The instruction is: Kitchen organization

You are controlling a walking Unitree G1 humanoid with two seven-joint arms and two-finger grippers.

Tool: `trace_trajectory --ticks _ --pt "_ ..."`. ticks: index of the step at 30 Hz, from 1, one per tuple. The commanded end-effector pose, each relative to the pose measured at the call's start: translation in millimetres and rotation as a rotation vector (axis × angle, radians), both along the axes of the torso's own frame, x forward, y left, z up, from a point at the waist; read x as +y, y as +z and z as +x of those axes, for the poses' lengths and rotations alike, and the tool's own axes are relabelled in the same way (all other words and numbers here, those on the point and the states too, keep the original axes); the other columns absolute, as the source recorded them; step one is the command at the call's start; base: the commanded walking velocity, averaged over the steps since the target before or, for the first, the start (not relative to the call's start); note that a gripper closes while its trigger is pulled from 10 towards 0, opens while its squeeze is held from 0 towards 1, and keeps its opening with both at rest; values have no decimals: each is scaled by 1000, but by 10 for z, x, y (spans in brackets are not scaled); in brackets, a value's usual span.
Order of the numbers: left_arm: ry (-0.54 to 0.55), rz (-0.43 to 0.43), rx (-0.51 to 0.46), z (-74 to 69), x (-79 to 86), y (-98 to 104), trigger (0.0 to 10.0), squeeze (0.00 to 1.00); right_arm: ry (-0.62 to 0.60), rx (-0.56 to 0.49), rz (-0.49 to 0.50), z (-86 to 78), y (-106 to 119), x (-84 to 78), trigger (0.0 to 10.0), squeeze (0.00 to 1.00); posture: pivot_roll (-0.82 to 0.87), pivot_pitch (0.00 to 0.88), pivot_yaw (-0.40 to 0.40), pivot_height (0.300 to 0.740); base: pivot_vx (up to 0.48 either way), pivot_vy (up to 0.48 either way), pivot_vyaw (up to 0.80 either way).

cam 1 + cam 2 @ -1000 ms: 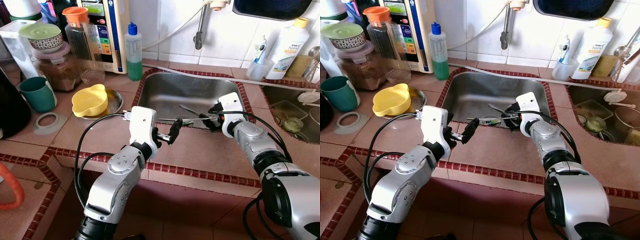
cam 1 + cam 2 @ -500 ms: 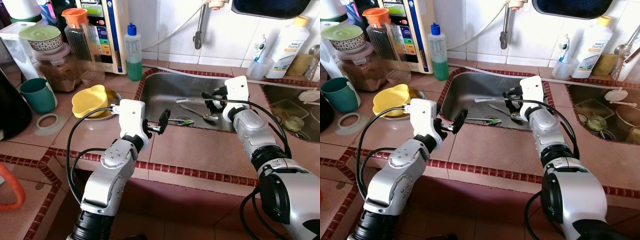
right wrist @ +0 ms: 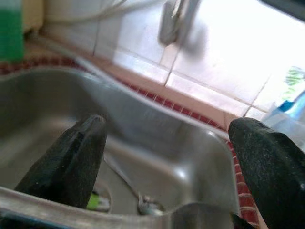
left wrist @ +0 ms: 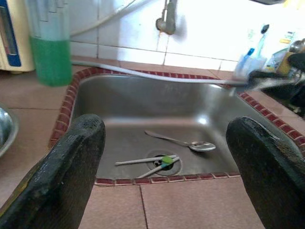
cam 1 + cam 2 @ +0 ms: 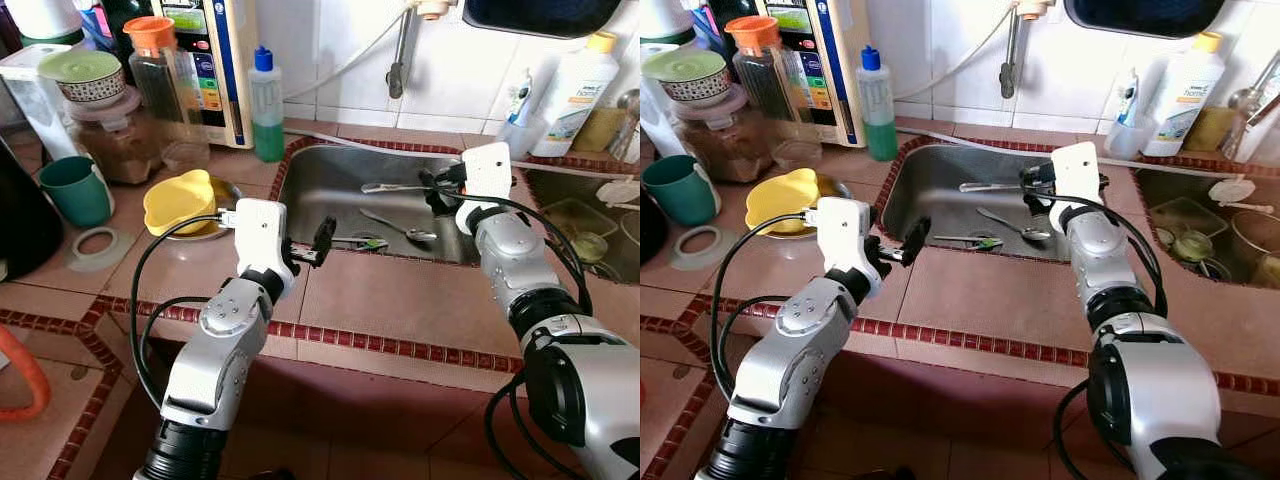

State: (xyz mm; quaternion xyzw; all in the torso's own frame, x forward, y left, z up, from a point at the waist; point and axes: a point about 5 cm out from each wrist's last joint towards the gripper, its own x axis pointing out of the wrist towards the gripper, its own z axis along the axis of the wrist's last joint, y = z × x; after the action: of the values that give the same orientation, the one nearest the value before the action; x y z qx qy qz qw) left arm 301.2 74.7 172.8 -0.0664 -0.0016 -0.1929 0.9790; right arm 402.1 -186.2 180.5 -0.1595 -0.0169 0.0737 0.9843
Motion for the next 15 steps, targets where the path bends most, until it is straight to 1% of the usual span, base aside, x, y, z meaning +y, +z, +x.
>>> trace_trajectory --ticks 1,2,4,6,7,8,9,10,11,12,14,15 --pt "4 10 -11 26 1 27 10000 0 69 92 -119 10 -68 83 10000 0 82 22 37 740 0 0 0" --pt "4 9 -11 24 -3 24 10000 0 100 111 -190 6 -95 117 10000 0 83 22 35 740 0 0 0" --pt "4 9 -10 22 -6 21 10000 0 113 121 -209 6 -101 129 10000 0 84 22 34 740 0 0 0" --pt "0 9 -7 17 -16 16 10000 0 148 145 -341 -1 -138 152 10000 0 87 22 30 740 0 0 0" --pt "0 9 -7 17 -16 16 10000 0 148 145 -341 -1 -138 152 10000 0 87 22 30 740 0 0 0" --pt "-2 10 -6 16 -19 15 10000 0 167 155 -414 -7 -159 159 10000 0 88 22 30 740 0 0 0" --pt "-3 11 -5 17 -18 15 10000 0 207 176 -531 -24 -207 169 10000 0 89 23 30 740 0 0 0" --pt "-3 11 -5 17 -18 15 10000 0 207 176 -531 -24 -207 169 10000 0 89 23 30 740 0 0 0" --pt "-3 11 -5 18 -16 16 10000 0 225 188 -578 -33 -230 172 10000 0 89 22 29 740 0 0 0" --pt "-3 11 -5 18 -16 16 10000 0 225 188 -578 -33 -230 172 10000 0 89 22 29 740 0 0 0" --pt "-5 14 -4 18 -9 14 10000 0 274 220 -721 -53 -283 166 10000 0 88 21 27 740 0 0 0" --pt "-6 15 -4 19 -7 12 10000 0 291 230 -772 -60 -297 161 10000 0 88 21 27 740 0 0 0"
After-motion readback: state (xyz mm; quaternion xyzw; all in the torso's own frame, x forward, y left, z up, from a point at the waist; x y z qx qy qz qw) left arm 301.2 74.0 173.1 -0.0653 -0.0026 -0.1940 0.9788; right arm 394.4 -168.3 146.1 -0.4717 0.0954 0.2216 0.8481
